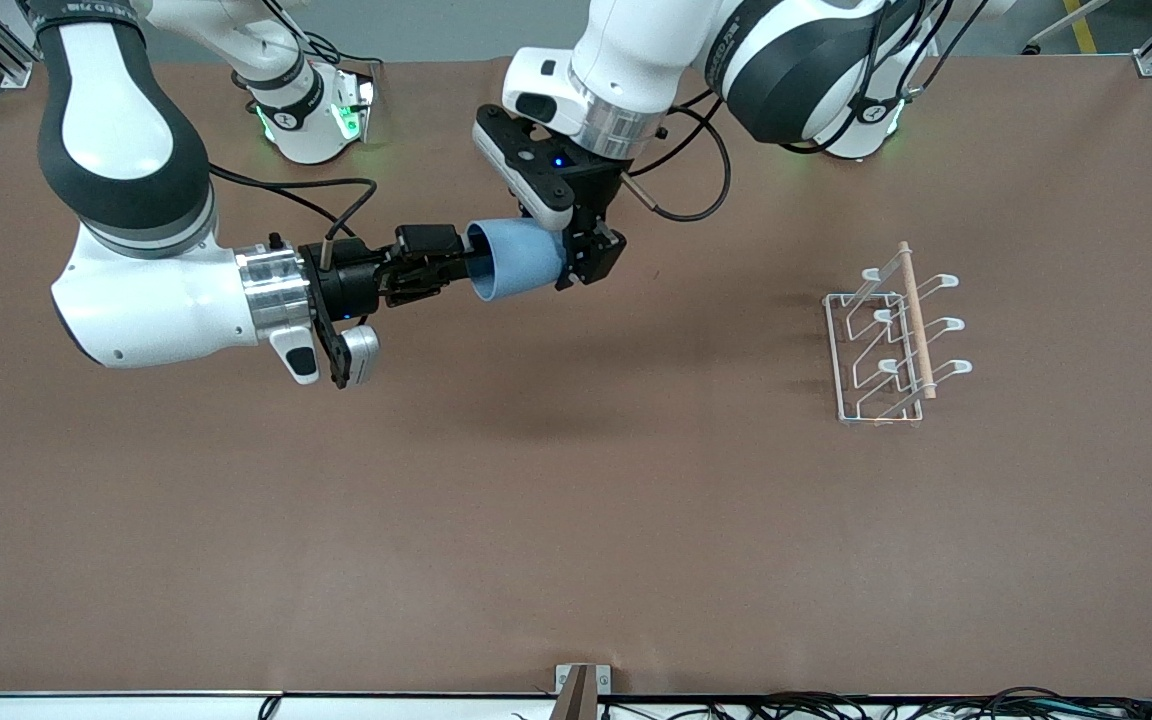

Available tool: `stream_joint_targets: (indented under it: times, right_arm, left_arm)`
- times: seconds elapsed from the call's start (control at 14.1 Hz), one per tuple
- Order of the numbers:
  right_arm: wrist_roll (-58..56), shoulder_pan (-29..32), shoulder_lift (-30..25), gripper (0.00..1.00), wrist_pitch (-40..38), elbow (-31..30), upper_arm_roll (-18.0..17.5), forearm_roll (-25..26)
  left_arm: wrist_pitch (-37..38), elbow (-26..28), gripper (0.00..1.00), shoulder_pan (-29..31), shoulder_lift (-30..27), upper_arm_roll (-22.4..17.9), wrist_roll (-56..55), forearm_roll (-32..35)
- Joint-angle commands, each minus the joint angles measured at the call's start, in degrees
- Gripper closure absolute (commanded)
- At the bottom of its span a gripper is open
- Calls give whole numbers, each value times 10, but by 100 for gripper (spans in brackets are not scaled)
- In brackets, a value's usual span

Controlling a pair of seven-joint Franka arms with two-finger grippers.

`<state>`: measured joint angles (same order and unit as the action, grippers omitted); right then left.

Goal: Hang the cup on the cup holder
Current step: 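Grasp the cup's base with the left gripper, then open the right gripper, then carry the cup with the left gripper while the right gripper withdraws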

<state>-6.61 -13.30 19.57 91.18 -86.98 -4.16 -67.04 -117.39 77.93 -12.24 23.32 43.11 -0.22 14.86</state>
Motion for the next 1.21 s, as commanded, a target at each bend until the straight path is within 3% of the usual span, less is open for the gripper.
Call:
stream_joint_targets:
  times: [0.0, 0.14, 0.28, 0.64, 0.78, 1.0, 1.14]
  right_arm:
    - [-4, 4, -16, 0, -4, -10, 23, 50]
    - [-2, 4, -37, 0, -4, -10, 48, 135]
    - [-2, 16, -52, 0, -5, -17, 71, 168]
    - [-5, 61, -102, 0, 22, -28, 77, 351]
    - [-5, 82, -104, 0, 22, -22, 78, 400]
    - [-8, 97, -99, 0, 22, 7, 78, 476]
    - [-8, 106, -96, 0, 20, 43, 78, 485]
  left_arm:
    - [68, -9, 82, 0, 1, -13, -2, 17]
    - [128, -9, 82, 2, 1, -21, 0, 41]
    - [199, -9, 82, 13, 2, -21, 0, 67]
    - [390, 0, 82, 44, 3, -30, 85, 152]
    - [456, 9, 82, 47, 9, -35, 118, 190]
    - [482, 61, 82, 70, 9, -43, 191, 267]
    - [483, 81, 82, 95, 15, -43, 238, 310]
